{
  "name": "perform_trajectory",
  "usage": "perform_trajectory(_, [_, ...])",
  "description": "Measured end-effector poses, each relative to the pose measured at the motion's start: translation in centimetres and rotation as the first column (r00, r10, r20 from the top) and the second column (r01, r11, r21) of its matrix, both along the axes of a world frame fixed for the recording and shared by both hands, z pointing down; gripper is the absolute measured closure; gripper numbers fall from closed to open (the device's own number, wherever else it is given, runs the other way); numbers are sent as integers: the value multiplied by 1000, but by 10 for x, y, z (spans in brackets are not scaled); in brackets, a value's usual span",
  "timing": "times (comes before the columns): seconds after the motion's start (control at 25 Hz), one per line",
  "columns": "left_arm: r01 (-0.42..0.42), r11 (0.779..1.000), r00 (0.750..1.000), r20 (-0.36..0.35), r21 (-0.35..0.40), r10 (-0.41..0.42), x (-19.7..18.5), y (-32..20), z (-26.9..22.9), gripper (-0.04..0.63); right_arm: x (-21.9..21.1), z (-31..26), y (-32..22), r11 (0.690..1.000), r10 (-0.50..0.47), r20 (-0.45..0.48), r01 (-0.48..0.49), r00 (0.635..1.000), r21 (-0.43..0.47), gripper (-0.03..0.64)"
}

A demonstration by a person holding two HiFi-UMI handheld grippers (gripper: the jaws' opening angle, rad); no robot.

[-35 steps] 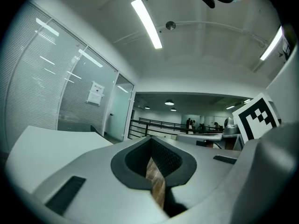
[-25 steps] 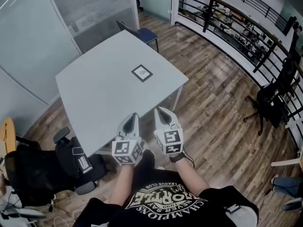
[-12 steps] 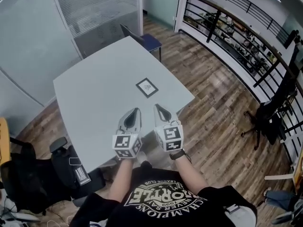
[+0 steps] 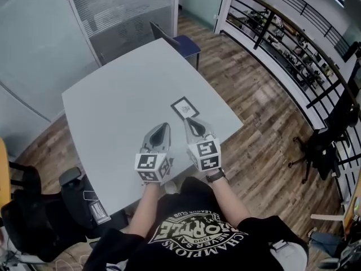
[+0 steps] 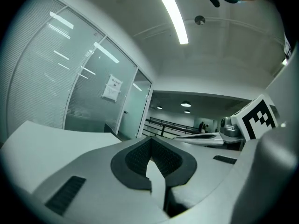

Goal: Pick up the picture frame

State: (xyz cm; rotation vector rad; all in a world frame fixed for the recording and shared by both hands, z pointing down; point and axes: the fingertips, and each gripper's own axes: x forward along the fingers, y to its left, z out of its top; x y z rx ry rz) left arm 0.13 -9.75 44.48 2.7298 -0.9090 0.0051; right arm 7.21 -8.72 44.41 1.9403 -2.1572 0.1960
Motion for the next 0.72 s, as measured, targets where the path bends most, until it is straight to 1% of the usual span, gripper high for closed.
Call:
perform_trajectory(0.12, [-17, 998, 1000, 20, -67, 18, 7, -27, 26, 591, 11, 31, -24, 996, -11, 3, 12, 1000, -92, 618])
perform_trajectory(0.36, [7, 994, 999, 32, -110, -3, 21, -77, 59, 591, 45, 76, -76, 980, -20, -12, 17, 1000, -201, 618])
perform_trajectory(0.48, [32, 990, 999, 39, -141, -27, 33, -104, 76, 591, 66, 102, -106, 964, -45, -35, 35, 998, -265, 618])
perform_trajectory(0.56, [35, 987, 999, 46, -154, -29, 45, -117, 86, 591, 78, 116, -122, 952, -60, -35, 46, 998, -301, 618])
perform_trajectory(0.6, [36, 986, 998, 51, -161, -28, 51, -123, 91, 591, 82, 122, -130, 946, -71, -28, 58, 997, -320, 603])
perform_trajectory(0.64, [38, 985, 998, 55, -170, -29, 56, -130, 97, 591, 85, 130, -138, 938, -83, -21, 71, 996, -339, 561])
perform_trajectory(0.72, [44, 981, 997, 64, -190, -32, 66, -148, 107, 591, 92, 147, -156, 923, -104, -15, 91, 994, -375, 552])
